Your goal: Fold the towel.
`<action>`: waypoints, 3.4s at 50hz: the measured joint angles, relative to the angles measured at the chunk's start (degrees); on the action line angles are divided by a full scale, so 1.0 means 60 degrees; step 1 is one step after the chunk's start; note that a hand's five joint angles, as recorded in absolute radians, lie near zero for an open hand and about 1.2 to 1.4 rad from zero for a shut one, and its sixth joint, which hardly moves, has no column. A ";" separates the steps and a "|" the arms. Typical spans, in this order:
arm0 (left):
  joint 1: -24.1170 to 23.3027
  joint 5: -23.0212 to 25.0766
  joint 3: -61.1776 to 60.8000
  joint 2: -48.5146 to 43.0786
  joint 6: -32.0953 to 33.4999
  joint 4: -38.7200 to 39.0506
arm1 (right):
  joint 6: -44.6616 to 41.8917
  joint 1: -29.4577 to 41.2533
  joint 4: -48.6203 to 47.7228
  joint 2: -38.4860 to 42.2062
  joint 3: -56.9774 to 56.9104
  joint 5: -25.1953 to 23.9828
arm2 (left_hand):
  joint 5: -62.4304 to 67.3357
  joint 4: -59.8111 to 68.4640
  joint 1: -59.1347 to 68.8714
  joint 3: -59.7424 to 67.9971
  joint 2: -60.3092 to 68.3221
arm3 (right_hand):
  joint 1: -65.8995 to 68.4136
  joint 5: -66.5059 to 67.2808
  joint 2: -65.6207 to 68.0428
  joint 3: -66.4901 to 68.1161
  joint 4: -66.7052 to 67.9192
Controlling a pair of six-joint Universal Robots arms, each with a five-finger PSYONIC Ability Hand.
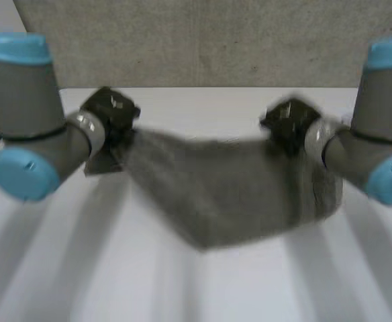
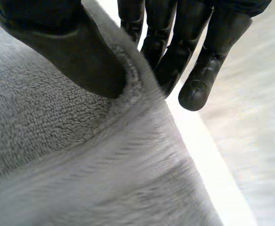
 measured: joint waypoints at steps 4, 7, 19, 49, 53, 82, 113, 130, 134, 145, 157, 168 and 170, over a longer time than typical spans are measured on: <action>-0.0005 -0.0260 0.2403 -0.1131 0.0391 -0.0079 | 0.0165 0.0142 -0.1242 -0.0004 -0.2103 0.0822 | 0.0001 0.0000 0.0001 0.0002 0.0000 | 0.0002 0.0002 0.0004 0.0053 0.0000; -0.0011 -0.0436 0.4254 -0.1847 0.0555 -0.0087 | 0.0528 0.0236 -0.2346 -0.0469 -0.3078 0.1203 | 0.0037 0.0000 0.0001 0.0037 0.0000 | 0.0003 0.0002 0.0195 0.0095 0.0000; -0.0006 0.0291 0.4070 0.1125 -0.1955 0.1780 | 0.1806 0.0183 -0.4039 -0.2473 -0.0723 0.0862 | 0.0183 0.0001 0.0001 0.0129 0.0167 | 0.0005 0.0144 0.0324 0.0140 0.0000; 0.1743 0.1621 -0.7710 0.2146 -0.0383 0.5306 | 0.0488 -0.0333 -0.2783 -0.1686 0.5200 0.0185 | -0.6812 -0.6987 -0.6595 -0.6771 -0.6845 | 0.0007 0.0184 0.0324 0.0181 0.0001; 0.1750 0.1605 -0.7862 0.2203 -0.0335 0.5597 | 0.0724 -0.0399 -0.2799 -0.1705 0.5260 0.0207 | -0.8612 -0.8687 -0.8003 -0.8548 -0.8518 | -0.0006 0.0106 0.0297 0.0170 -0.0011; 0.1594 0.0754 -0.7462 0.1145 -0.0795 0.7057 | 0.3621 -0.0538 -0.3776 -0.1264 0.5663 0.1358 | -0.8746 -0.8756 -0.8003 -0.8557 -0.8541 | -0.4503 -0.4676 -0.4157 -0.4291 -0.4381; 0.1314 0.1132 -0.7563 0.1441 -0.2898 0.5720 | 0.3617 -0.0537 -0.3698 -0.1295 0.6004 0.1420 | -0.9202 -0.9191 -0.8412 -0.9062 -0.9008 | -0.4503 -0.4677 -0.4157 -0.4299 -0.4382; 0.1327 0.0790 -0.6099 0.0197 -0.3524 0.5831 | 0.3721 -0.0727 -0.3696 -0.1384 0.6308 0.1472 | -0.8534 -0.8969 -0.8259 -0.8725 -0.8662 | -0.4817 -0.4945 -0.4502 -0.4580 -0.4709; 0.1335 0.0578 -0.5917 0.0160 -0.3514 0.5835 | 0.3767 -0.0898 -0.3694 -0.1413 0.6423 0.1534 | -0.7582 -0.7977 -0.7290 -0.7736 -0.7666 | -0.5304 -0.5546 -0.5076 -0.5154 -0.5306; 0.1482 0.0298 -0.5867 0.0168 -0.3398 0.5854 | 0.4372 -0.1160 -0.3697 -0.1314 0.6358 0.2123 | -0.6059 -0.6359 -0.5675 -0.6177 -0.6091 | -0.5452 -0.5693 -0.5212 -0.5310 -0.5481; 0.1657 0.0324 -0.5956 0.0203 -0.3381 0.5804 | 0.5379 -0.1176 -0.3516 -0.0724 0.6182 0.1848 | -0.2419 -0.2689 -0.2026 -0.2583 -0.2438 | -0.2403 -0.2555 -0.2236 -0.2353 -0.2552; 0.1646 0.0458 -0.6235 0.0921 -0.3104 0.5400 | 0.5973 -0.1609 -0.1703 -0.1065 0.5677 0.0347 | -0.0013 -0.0003 -0.0001 -0.0013 0.0106 | 0.0042 0.0111 -0.0011 0.0175 0.0039; 0.1661 0.0506 -0.6387 0.1314 -0.2926 0.5215 | 0.5960 -0.1820 -0.1190 -0.1483 0.5528 0.0068 | -0.0009 -0.0002 -0.0001 -0.0004 0.0106 | 0.0042 0.0111 -0.0011 0.0176 0.0039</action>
